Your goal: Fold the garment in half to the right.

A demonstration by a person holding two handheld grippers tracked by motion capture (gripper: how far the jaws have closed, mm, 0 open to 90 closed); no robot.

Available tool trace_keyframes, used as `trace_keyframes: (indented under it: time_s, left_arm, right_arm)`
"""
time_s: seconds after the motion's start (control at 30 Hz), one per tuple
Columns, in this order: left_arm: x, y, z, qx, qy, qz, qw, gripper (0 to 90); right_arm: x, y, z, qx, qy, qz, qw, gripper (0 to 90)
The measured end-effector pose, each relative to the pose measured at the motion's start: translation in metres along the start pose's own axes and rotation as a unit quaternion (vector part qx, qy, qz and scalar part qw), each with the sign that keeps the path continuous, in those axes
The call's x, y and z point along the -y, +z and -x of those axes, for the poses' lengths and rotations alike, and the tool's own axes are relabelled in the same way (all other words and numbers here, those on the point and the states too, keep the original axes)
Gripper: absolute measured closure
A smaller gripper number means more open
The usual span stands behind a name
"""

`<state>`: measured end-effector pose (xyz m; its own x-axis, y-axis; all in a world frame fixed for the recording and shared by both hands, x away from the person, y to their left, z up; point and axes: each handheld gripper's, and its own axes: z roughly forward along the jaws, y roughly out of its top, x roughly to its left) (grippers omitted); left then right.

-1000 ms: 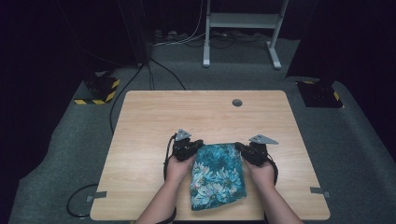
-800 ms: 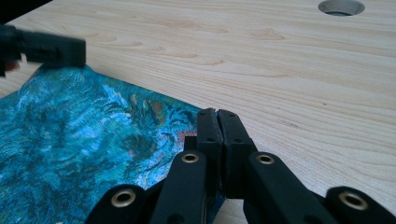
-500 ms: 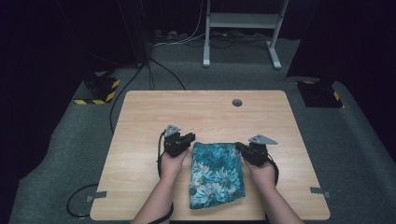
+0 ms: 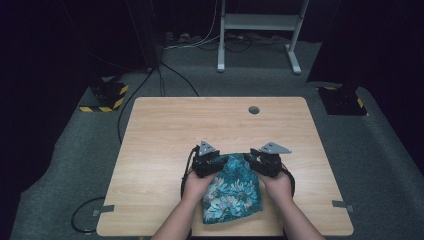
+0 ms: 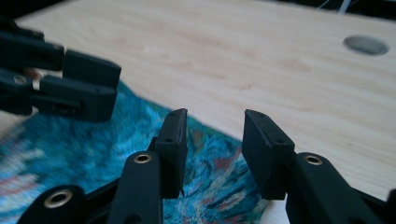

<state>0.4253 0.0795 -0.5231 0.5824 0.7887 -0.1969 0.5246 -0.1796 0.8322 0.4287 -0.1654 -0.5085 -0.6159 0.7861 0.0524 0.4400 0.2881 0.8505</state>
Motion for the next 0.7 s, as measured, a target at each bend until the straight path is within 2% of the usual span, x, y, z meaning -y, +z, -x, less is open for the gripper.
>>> trace_keyframes:
  time_s: [0.1, 0.17, 0.3, 0.43, 0.57, 0.7]
  left_arm:
    - [0.009, 0.005, -0.010, -0.006, -0.006, -0.013, 0.9999, 54.4]
    - [0.013, 0.007, -0.016, -0.012, -0.017, -0.019, 0.9996, 55.0]
    - [0.012, 0.004, -0.023, -0.023, -0.022, -0.016, 0.9994, 54.6]
    - [0.008, -0.007, -0.030, -0.030, -0.033, 0.000, 0.9990, 53.3]
    - [0.000, -0.020, -0.031, -0.031, -0.034, 0.020, 0.9987, 52.0]
    - [-0.006, -0.032, -0.025, -0.031, -0.031, 0.034, 0.9985, 47.1]
  right_arm:
    - [0.010, 0.014, 0.002, 0.003, 0.004, -0.036, 0.9993, 60.3]
    - [0.016, 0.019, 0.005, 0.003, 0.008, -0.050, 0.9987, 60.6]
    - [0.021, 0.020, 0.009, 0.001, 0.013, -0.048, 0.9988, 61.7]
    - [0.015, 0.015, 0.007, 0.001, 0.011, -0.043, 0.9990, 56.2]
    - [0.008, 0.005, 0.007, 0.005, 0.009, -0.028, 0.9996, 48.3]
    - [0.003, -0.004, 0.003, 0.001, 0.004, -0.014, 0.9999, 39.8]
